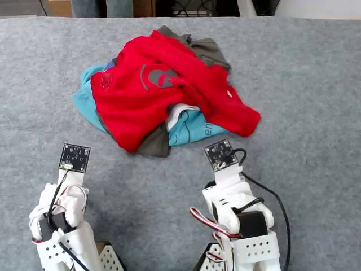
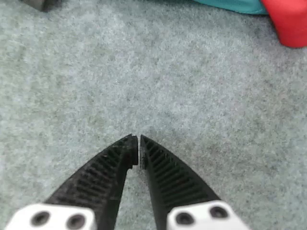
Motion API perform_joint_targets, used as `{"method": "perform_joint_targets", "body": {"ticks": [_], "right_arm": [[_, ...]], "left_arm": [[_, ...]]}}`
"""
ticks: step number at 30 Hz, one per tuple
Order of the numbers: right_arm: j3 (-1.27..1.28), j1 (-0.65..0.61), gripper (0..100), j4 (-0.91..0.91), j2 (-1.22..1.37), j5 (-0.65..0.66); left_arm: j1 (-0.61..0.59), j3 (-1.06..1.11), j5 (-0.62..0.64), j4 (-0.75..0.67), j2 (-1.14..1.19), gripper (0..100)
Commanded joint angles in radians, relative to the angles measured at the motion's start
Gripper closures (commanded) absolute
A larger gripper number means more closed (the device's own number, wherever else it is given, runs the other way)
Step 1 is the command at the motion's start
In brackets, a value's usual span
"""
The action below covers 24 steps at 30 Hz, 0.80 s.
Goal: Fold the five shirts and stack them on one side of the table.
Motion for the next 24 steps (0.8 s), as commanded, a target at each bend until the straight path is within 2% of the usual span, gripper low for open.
{"method": "perform_joint_targets", "body": {"ticks": [1, 4, 8, 10, 12, 15, 18, 24], "right_arm": [[-0.007, -0.009, 98.3, 0.003, -0.077, -0.008], [-0.007, -0.009, 98.3, 0.003, -0.077, -0.008], [-0.007, -0.009, 98.3, 0.003, -0.077, -0.008], [-0.007, -0.009, 98.3, 0.003, -0.077, -0.008], [-0.007, -0.009, 98.3, 0.003, -0.077, -0.008], [-0.007, -0.009, 98.3, 0.003, -0.077, -0.008], [-0.007, -0.009, 98.3, 0.003, -0.077, -0.008], [-0.007, -0.009, 98.3, 0.003, -0.077, -0.008]], "left_arm": [[-0.008, 0.015, -0.011, 0.011, -0.009, 97], [-0.008, 0.013, 0.012, -0.006, -0.009, 97], [-0.004, -0.05, 0.132, -0.063, -0.006, 95], [0.033, -0.151, 0.213, -0.057, -0.002, 87], [0.093, -0.271, 0.348, -0.04, 0.0, 81], [0.226, -0.389, 0.462, -0.064, 0.023, 80], [0.361, -0.473, 0.485, -0.107, 0.157, 80], [0.45, -0.699, 0.582, -0.253, 0.669, 80]]}}
